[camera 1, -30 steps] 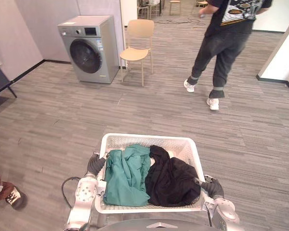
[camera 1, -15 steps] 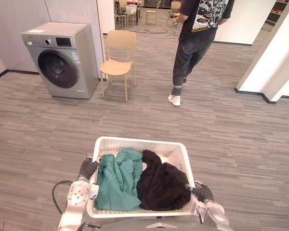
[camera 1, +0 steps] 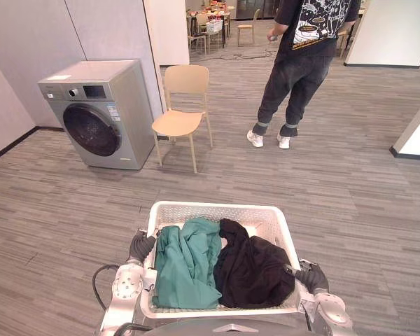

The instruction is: Pick up the laundry basket with both hands and put the clothes into the washing machine.

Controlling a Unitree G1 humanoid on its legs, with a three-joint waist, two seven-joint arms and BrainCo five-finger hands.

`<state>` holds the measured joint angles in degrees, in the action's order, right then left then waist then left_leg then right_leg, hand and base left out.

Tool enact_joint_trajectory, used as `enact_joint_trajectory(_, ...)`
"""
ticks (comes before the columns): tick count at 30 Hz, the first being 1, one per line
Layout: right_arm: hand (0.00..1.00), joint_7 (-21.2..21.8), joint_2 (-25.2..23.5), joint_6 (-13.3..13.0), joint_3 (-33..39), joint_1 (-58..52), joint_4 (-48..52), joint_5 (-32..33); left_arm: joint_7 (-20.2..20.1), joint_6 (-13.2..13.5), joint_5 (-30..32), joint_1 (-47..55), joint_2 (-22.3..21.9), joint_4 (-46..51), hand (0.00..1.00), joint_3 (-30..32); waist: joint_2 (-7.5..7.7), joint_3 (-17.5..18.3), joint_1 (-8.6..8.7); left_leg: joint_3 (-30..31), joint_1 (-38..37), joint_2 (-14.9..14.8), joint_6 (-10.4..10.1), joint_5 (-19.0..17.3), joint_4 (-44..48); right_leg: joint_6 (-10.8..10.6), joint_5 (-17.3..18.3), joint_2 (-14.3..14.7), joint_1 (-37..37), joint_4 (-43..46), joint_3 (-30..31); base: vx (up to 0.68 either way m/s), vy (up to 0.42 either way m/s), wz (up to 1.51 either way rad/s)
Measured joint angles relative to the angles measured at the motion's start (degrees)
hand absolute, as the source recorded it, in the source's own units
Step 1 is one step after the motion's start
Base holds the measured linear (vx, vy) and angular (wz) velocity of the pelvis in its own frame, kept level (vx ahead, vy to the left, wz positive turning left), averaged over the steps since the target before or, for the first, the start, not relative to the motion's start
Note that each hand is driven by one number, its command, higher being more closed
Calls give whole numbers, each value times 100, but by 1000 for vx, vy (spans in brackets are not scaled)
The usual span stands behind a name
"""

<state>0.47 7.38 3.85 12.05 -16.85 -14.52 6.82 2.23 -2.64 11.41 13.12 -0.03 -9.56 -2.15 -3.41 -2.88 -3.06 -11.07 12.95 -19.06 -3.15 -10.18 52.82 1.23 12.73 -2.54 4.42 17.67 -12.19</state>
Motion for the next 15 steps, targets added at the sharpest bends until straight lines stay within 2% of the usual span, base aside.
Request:
enact_joint_trajectory(2, 100, -64, 16, -24, 8, -7, -42, 8, 18, 8, -5, -12, 1, -180, 100, -22, 27, 15, 14, -96, -147, 292, -31, 29, -1731, -24, 0, -68, 152, -83, 21, 351, 82, -17)
enact_joint_trajectory(3, 100, -65, 67, -60, 13, -9, -134, 7, 40, 21, -6, -16, -9, -274, 100, -52, 31, 40, 16, -57, -349, 557, 14, 476, -2949, -135, 60, -119, 165, -40, 105, 368, 137, -16)
enact_joint_trajectory(4, 100, -41, 86, -111, 55, 36, -351, 5, 49, 28, -7, -39, 11, -393, 100, -131, 40, 85, 41, 89, -488, 767, -81, 1026, -3624, -328, 177, -113, 161, 2, 260, 334, 124, -2)
enact_joint_trajectory(5, 100, -47, -34, -99, 106, 87, -560, 0, 75, 43, -7, -112, 114, -568, 100, -150, 186, 135, 120, 30, -594, 947, -52, 1053, -3799, -385, 212, -266, 185, 1, 343, 364, 123, 0)
enact_joint_trajectory(6, 100, -43, -176, -98, 112, 87, -725, 0, 80, 47, -7, -112, 252, -586, 100, -147, 376, 169, 126, -72, -722, 1057, -42, 1060, -4041, -403, 202, -384, 169, -34, 482, 318, 90, -4)
enact_joint_trajectory(8, 100, -15, -365, -100, 110, 108, -909, -1, 77, 51, -8, -125, 498, -655, 100, -150, 571, 224, 164, -175, -811, 1199, -14, 1079, -4288, -480, 122, -507, 172, -185, 540, 220, 63, -12)
enact_joint_trajectory(9, 100, 71, -221, -111, -68, 281, -1561, -27, 13, 124, -7, -272, 715, -966, 100, -251, 393, 58, 375, 155, -1281, 1647, 125, 1806, -5731, -813, -365, -560, 81, -1093, 822, 77, 21, -1)
enact_joint_trajectory(15, 100, 74, -222, -117, -56, 279, -1615, 19, 13, 124, -10, -274, 732, -966, 100, -252, 398, 56, 396, 145, -1259, 1641, 123, 1804, -5733, -811, -364, -559, 62, -1114, 826, 0, 0, 0)
